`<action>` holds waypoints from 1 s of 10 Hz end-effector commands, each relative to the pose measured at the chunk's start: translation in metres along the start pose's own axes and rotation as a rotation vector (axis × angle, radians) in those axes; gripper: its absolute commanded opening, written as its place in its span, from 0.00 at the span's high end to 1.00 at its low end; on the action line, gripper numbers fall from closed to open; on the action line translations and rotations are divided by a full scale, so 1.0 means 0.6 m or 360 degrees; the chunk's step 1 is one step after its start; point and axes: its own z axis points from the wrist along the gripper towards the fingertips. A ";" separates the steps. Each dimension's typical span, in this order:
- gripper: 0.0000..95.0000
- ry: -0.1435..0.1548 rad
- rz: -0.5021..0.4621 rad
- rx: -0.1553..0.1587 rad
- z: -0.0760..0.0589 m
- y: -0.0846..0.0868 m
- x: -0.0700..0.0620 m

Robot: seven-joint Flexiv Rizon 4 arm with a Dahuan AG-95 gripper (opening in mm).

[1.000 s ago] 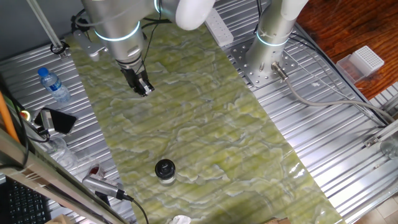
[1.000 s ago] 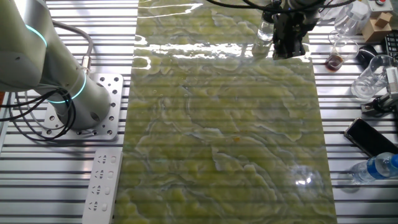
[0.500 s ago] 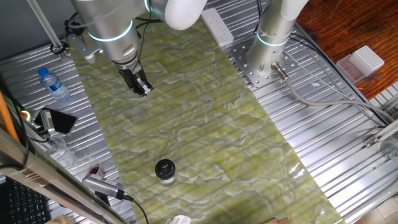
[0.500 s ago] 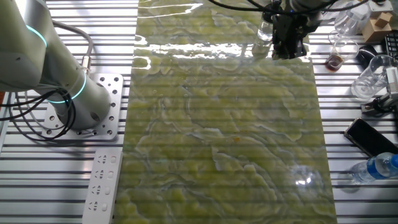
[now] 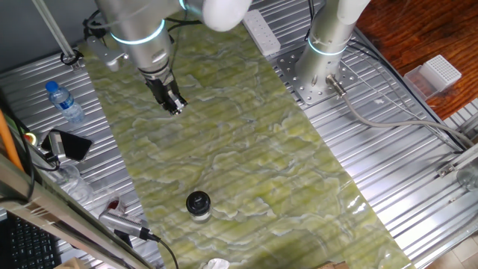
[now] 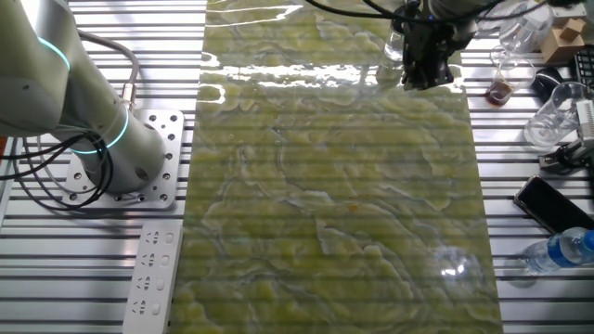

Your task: Unscrew the lid from the jar

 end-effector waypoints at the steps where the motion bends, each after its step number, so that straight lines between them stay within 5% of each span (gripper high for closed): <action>1: 0.40 -0.0023 0.0066 0.0024 0.009 0.022 0.005; 3: 0.40 -0.0055 0.0100 0.0037 0.034 0.063 0.011; 4: 0.20 -0.0095 0.0109 0.0043 0.045 0.077 0.012; 10: 0.20 -0.0114 0.0119 0.0025 0.053 0.142 -0.018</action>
